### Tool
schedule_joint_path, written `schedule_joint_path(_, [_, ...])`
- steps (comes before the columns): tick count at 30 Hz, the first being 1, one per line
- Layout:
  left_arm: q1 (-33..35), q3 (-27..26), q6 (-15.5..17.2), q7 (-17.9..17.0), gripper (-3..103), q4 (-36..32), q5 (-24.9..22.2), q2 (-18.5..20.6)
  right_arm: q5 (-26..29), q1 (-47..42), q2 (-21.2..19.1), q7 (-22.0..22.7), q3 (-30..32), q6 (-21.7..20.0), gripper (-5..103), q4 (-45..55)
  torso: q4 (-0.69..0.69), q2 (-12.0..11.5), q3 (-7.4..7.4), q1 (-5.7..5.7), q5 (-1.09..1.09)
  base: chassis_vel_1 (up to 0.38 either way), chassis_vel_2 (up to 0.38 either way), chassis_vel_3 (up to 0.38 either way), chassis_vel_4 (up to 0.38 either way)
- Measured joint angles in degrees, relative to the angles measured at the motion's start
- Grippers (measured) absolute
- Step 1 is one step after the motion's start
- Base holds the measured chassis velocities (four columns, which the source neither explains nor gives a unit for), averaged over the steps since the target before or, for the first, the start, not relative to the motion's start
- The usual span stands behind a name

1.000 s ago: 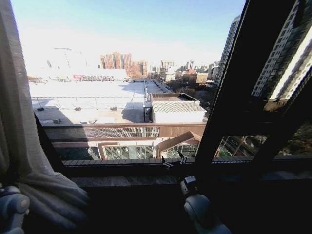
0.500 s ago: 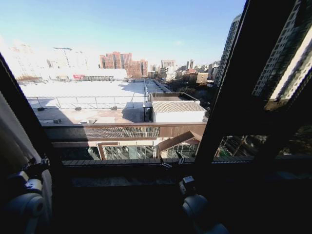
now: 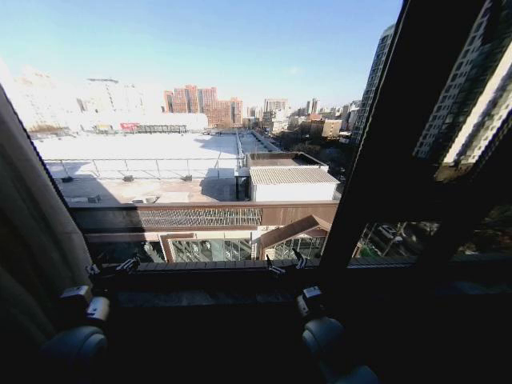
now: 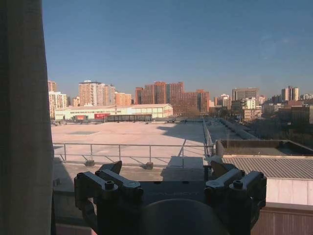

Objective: Open the curtains by pulling them apart, changing their state from closed to fully open.

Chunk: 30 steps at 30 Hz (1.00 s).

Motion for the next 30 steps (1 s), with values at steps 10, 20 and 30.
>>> schedule_joint_path(10, [0.65, 0.06, -2.56, 3.41, 100, 0.59, 1.32, -0.77, 0.13, 0.38, -0.06, 0.18, 0.27, -0.49, 100, -0.05, 0.0, 0.0, 0.0, 0.0, -0.01, -0.026, -0.027, 0.024, 0.032])
schedule_joint_path(20, [1.1, 0.53, -2.59, 3.47, 100, 0.17, 1.64, -1.2, 0.13, -0.2, -0.14, 0.2, 1.32, -0.49, 100, 0.09, -0.01, 0.0, 0.0, 0.01, 0.0, -0.182, -0.204, 0.192, 0.183])
schedule_joint_path(30, [1.87, 0.37, -2.51, 3.47, 100, -0.41, 2.05, -1.49, 0.16, -0.07, -0.24, 0.17, 1.83, -0.51, 100, -0.23, 0.01, 0.0, 0.0, 0.0, -0.01, -0.319, -0.327, 0.315, 0.327])
